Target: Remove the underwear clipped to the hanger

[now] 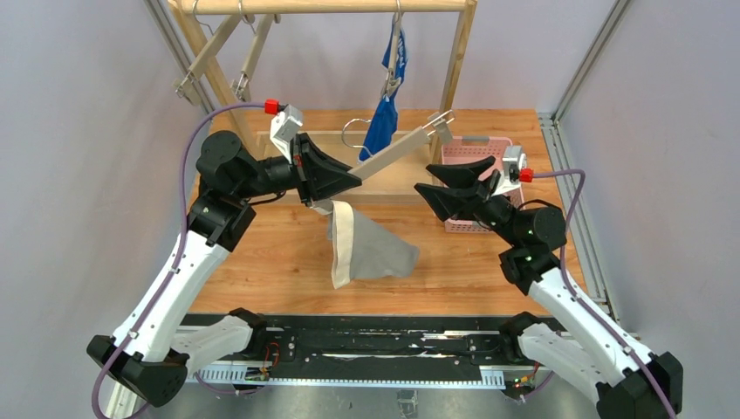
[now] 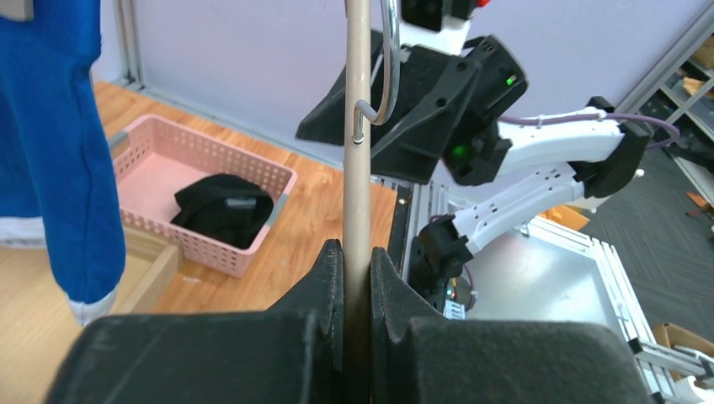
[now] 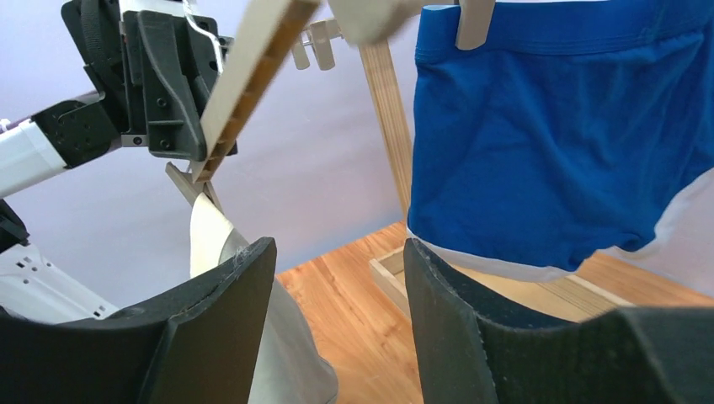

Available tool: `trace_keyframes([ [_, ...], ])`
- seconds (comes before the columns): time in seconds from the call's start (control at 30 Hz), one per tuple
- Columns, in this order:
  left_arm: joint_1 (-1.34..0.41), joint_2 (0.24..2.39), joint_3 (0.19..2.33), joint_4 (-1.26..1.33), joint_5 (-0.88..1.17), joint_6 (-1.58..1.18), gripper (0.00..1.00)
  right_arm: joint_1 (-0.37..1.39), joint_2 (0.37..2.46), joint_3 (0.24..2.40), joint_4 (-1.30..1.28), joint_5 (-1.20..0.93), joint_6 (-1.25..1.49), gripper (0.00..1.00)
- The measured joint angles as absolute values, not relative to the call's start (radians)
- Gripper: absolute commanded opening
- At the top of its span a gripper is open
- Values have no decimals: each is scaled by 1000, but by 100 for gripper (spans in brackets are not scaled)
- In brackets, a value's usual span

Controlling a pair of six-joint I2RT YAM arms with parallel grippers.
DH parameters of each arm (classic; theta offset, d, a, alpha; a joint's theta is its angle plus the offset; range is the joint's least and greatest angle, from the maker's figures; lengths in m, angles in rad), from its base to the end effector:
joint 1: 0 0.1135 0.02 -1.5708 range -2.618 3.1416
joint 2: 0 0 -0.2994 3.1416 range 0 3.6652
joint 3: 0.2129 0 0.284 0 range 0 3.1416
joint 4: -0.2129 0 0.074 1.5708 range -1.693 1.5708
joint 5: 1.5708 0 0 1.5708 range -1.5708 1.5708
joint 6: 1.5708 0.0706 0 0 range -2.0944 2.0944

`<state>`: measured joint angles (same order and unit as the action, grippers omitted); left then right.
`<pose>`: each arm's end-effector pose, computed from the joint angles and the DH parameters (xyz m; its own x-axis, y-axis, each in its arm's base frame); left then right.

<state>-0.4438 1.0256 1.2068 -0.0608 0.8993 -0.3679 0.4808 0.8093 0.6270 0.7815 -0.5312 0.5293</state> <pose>0.1967 -0.1547 0.4927 -0.2473 -0.1302 -0.9602 0.9432 0.1943 -0.2693 0.1685 0.1282 0.4150 0.0430 0.5135 -0.8570 -0.9168 0.3611 0.1704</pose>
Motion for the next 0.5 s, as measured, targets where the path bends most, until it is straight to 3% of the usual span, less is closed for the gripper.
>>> trace_keyframes([
  [0.5, -469, 1015, 1182, 50, 887, -439, 0, 528, 1053, 661, 1209, -535, 684, 53],
])
